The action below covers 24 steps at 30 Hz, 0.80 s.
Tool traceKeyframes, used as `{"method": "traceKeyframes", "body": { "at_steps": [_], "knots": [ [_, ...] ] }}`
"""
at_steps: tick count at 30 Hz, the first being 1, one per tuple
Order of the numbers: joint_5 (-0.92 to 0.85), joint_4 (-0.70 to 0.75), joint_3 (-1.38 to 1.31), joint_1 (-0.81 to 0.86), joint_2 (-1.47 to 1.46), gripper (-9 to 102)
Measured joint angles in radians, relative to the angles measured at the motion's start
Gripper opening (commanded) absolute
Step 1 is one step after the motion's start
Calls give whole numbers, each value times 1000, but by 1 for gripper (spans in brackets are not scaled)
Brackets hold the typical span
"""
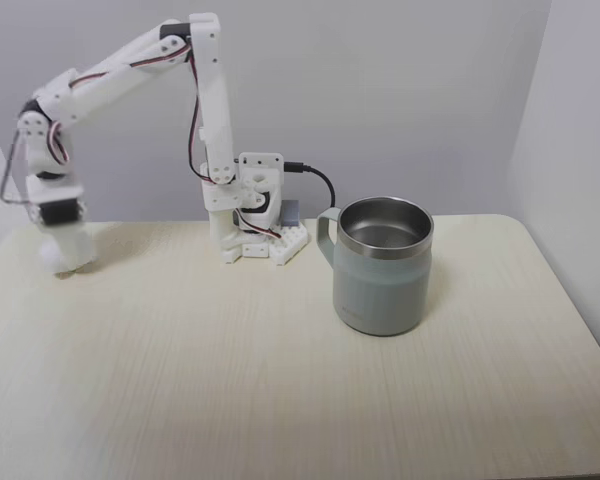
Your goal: Grasp a dressing and put it in the cup.
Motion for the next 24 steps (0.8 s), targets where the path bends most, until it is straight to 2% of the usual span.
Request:
{"method": "traceKeyframes", "body": {
  "at_steps": [3,13,19,24],
  "knots": [
    [83,87,37,-34,-101,0],
    [370,247,98,-178,-456,0],
    [506,374,253,-252,-528,0],
    [614,400,305,-321,-532,0]
  ]
}}
